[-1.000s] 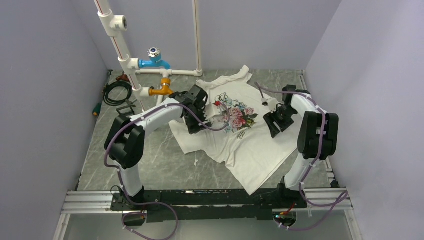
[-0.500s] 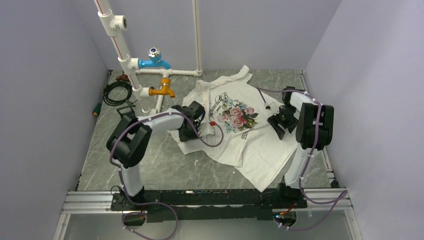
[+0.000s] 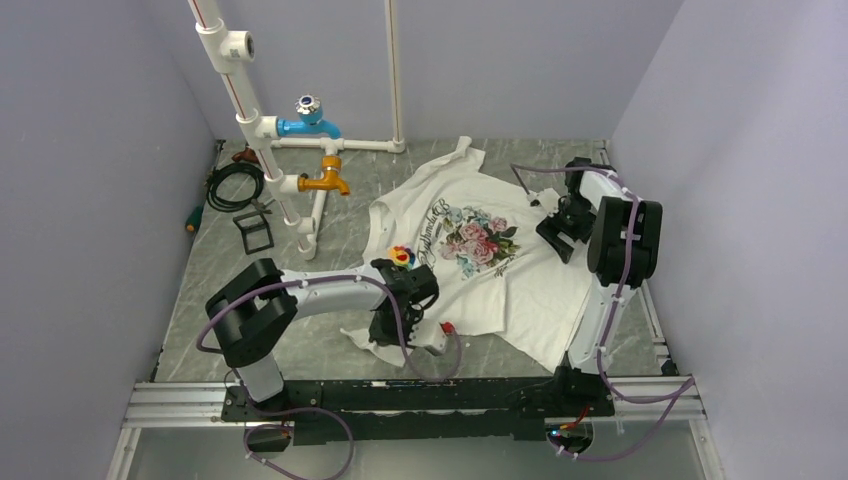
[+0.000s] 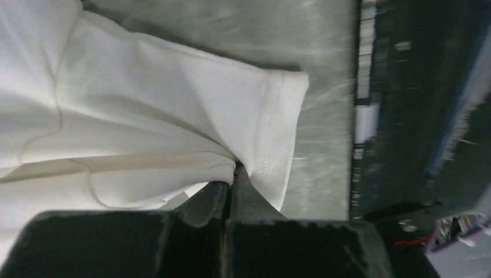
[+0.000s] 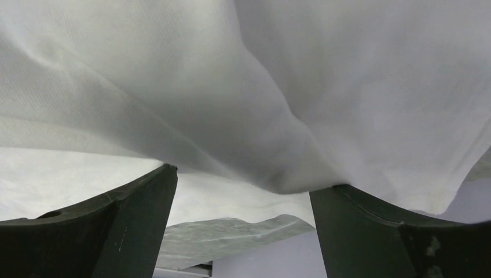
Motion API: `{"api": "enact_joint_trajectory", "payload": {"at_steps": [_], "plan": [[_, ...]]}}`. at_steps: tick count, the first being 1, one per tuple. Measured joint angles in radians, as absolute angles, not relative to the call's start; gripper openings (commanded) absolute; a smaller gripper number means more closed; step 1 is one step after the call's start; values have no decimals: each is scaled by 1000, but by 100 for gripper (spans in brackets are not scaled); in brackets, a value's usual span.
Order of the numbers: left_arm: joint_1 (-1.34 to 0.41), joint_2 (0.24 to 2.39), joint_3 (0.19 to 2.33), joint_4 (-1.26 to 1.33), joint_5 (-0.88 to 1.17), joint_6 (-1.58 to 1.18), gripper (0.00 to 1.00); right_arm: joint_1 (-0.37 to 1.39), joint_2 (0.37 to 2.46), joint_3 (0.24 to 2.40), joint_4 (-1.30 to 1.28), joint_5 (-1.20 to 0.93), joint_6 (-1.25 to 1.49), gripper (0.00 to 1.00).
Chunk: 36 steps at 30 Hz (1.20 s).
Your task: Remove the brooch from the garment
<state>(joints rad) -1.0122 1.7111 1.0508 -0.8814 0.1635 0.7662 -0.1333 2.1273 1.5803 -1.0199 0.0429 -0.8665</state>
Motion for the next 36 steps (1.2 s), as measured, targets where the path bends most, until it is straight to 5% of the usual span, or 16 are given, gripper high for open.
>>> {"api": "enact_joint_trajectory", "payload": {"at_steps": [2,6,10,19,28,36], "plan": [[-1037,1710,1062,-922,229,765,6,-136,2097,1553,-997,29,-885,88],[-1024,1670,1065,-966,297,756,44,-139,1977,1498,-1007,-38,-898,85],[-892,1591,1110,-999,327,709,53,-120,1771,1358,-1024,-96,-893,77],[-738,1592,1188,-823,177,667,47,-23,1671,1071,-1040,-137,-817,63],[-747,1789,1132,-670,107,658,40,-24,1724,1004,-963,-70,-823,63],[-836,1696,1007,-601,59,721,30,-177,1742,1007,-958,31,-936,65]]}}
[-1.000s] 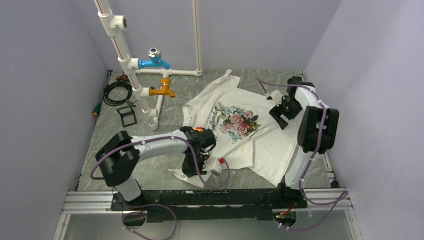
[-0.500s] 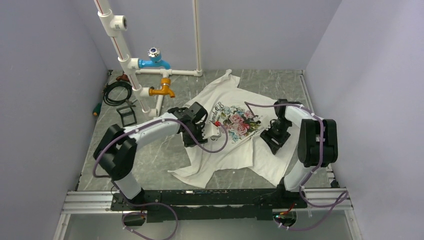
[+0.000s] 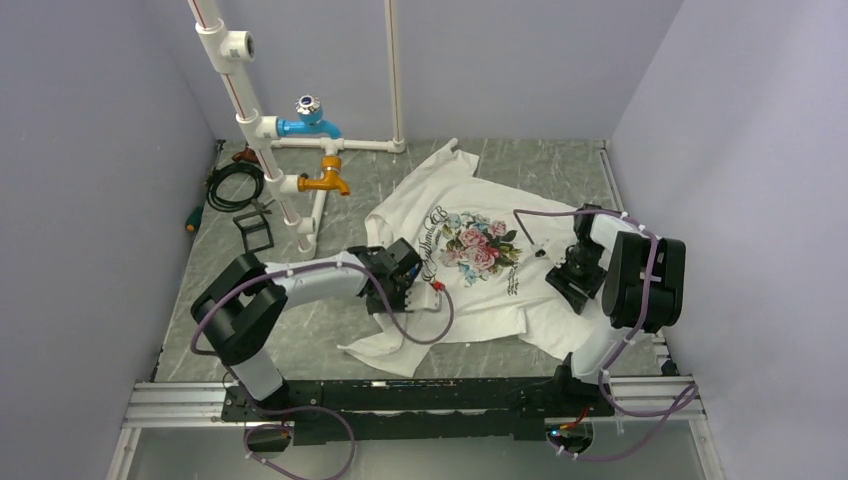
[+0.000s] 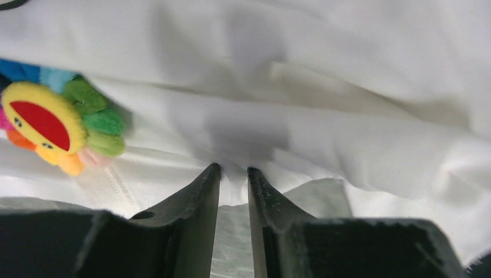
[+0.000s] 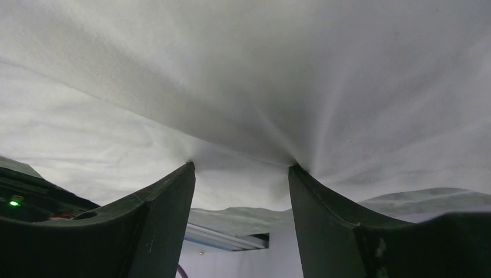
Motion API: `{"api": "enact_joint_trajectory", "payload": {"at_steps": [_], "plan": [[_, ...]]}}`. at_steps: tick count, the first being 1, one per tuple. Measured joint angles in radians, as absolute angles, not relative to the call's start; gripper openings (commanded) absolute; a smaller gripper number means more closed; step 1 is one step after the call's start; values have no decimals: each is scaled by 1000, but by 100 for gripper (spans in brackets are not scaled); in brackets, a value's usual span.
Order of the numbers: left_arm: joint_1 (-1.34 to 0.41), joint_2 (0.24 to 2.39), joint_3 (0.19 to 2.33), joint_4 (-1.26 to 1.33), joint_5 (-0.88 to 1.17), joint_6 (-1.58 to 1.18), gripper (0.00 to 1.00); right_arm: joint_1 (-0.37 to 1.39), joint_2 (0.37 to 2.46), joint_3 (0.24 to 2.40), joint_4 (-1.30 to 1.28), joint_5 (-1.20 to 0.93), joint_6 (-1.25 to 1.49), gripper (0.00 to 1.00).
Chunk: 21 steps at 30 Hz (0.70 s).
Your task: Remove the brooch from the garment
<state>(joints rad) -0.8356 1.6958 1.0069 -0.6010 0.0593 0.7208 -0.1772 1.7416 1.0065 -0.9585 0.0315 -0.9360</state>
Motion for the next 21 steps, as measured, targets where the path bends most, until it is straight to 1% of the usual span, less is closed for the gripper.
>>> {"api": "enact_joint_trajectory", "payload": {"at_steps": [6,14,17,19,21], "plan": [[-960,1601,908,-661,86,757,30,-189,1736,984,-950,102,-1061,67],[-1007,1570,887,-780,181,761,31,-183,1626,836,-859,197,-1272,67],[-956,1566,890,-812,233,738,37,-188,1623,832,-855,211,-1309,67],[-872,1565,913,-854,273,711,42,-197,1637,860,-881,197,-1311,67],[-778,1554,955,-875,302,673,45,-204,1664,933,-941,148,-1301,68]]}}
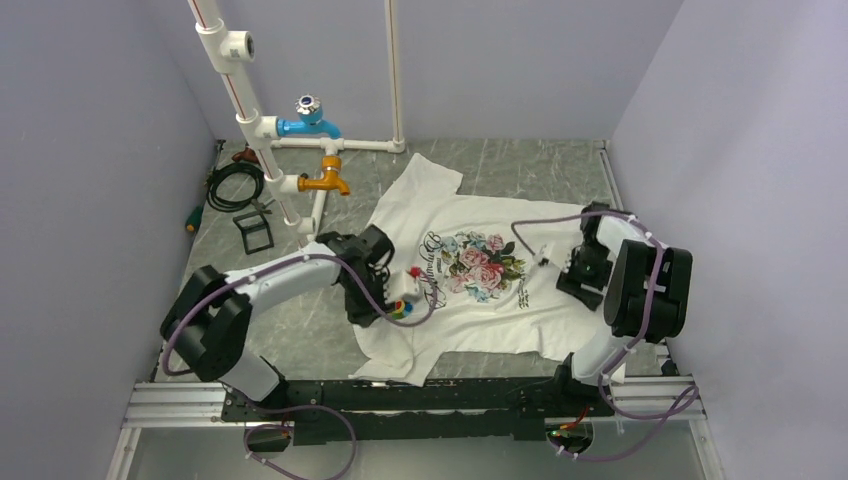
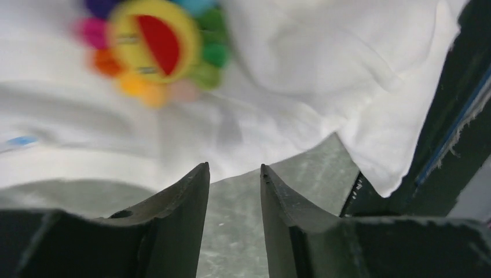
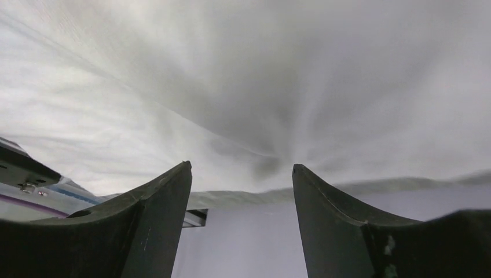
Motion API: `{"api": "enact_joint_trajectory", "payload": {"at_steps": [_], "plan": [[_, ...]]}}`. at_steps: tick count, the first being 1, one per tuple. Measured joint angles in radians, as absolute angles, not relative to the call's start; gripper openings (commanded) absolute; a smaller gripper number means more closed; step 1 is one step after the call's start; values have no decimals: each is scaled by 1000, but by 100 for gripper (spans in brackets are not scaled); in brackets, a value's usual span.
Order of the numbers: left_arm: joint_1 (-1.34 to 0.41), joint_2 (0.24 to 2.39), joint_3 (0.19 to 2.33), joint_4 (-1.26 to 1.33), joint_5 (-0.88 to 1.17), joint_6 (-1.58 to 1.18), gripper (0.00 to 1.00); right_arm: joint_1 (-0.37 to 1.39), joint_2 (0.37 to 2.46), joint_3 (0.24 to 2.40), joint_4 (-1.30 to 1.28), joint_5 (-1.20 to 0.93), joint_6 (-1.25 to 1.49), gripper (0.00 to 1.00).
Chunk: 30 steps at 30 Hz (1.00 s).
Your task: Remove the brooch from the garment
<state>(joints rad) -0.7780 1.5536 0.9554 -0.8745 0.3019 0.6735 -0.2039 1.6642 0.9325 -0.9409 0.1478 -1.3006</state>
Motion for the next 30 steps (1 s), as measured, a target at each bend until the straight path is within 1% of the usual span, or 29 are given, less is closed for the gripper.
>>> {"api": "enact_joint_trajectory", "payload": {"at_steps": [3,4,7,13,17,20,26,30], "plan": [[-710,1484,998,-836,300,636,47,-204,1676,1078,-1028,47,-1271,68],[-708,1452,1004,-815,298,625,47,-197,1673,1133,-1052,4,-1255,68],[-716,1401,1020,-760,299,603,46,-150,1654,1206,-1090,-107,-1194,68],[-720,1505,1045,-694,310,550,44,-21,1665,1308,-1179,-345,-1001,68],[-721,1569,1047,-654,310,498,41,-6,1715,1420,-1181,-504,-862,67],[-727,1578,1047,-623,294,482,42,-7,1742,1441,-1168,-596,-772,67],[-767,1620,1047,-599,284,476,47,-7,1781,1441,-1151,-738,-634,67],[-776,1680,1049,-606,289,458,51,-7,1787,1431,-1139,-786,-593,67]]}}
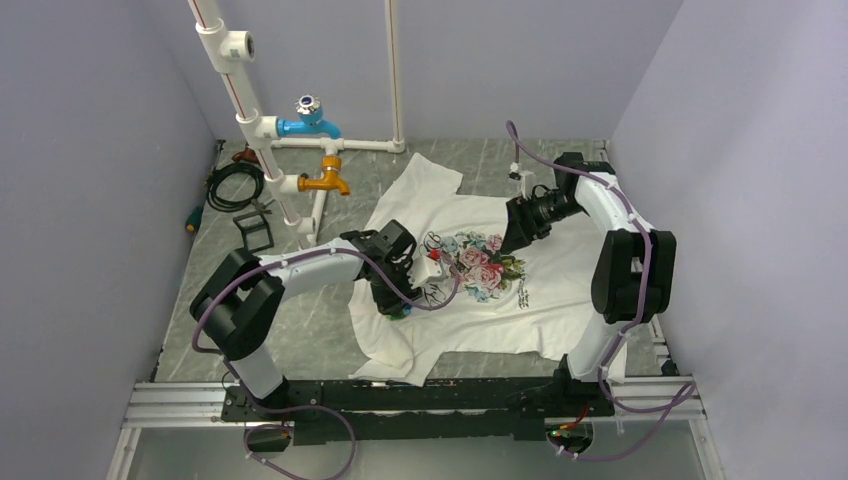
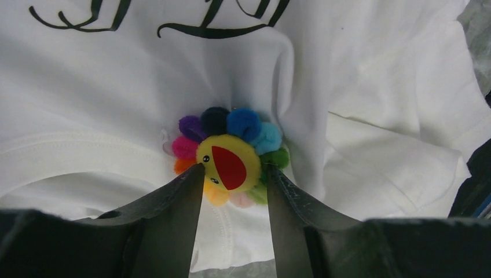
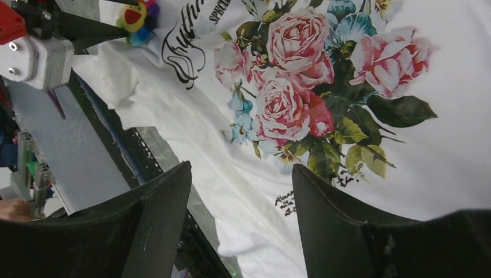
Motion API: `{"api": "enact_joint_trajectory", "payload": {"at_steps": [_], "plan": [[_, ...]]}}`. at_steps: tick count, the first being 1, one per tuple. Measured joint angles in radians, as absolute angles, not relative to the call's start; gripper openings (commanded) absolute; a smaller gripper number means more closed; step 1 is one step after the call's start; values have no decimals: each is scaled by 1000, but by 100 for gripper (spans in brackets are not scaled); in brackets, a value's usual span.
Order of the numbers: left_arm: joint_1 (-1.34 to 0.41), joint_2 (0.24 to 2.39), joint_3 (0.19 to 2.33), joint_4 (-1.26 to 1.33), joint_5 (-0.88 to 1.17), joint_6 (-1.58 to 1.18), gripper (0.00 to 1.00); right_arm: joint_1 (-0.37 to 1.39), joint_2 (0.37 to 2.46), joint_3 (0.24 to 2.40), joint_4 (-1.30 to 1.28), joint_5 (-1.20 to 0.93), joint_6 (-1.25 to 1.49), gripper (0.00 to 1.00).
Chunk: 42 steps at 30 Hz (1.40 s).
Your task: Remove the brooch from the garment
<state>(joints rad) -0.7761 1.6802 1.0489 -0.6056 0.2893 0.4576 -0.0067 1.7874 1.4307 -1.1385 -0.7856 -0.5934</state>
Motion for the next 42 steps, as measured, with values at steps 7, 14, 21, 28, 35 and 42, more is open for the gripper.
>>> {"api": "enact_joint_trajectory", "payload": {"at_steps": [7,14,21,28,35,42], "plan": [[-772,1688,1055,-610,290,429,76,-1,1787,1408,-1123,-836,-552,68],[-798,1681,1044,-625,290,429,73,35,1787,1394,-1116,-848,-542,68],[-813,1679,1031,-609,247,413,41,43,1787,1383,-1096,-847,-530,68],[-781,1641,1046,-647,266,393,15,44,1778,1370,-1082,-847,-530,68],[-709,1635,1124,-678,332,381,0,52,1773,1359,-1065,-846,-529,68],[-701,1637,1134,-679,356,381,0,54,1773,1342,-1052,-846,-527,68]]}}
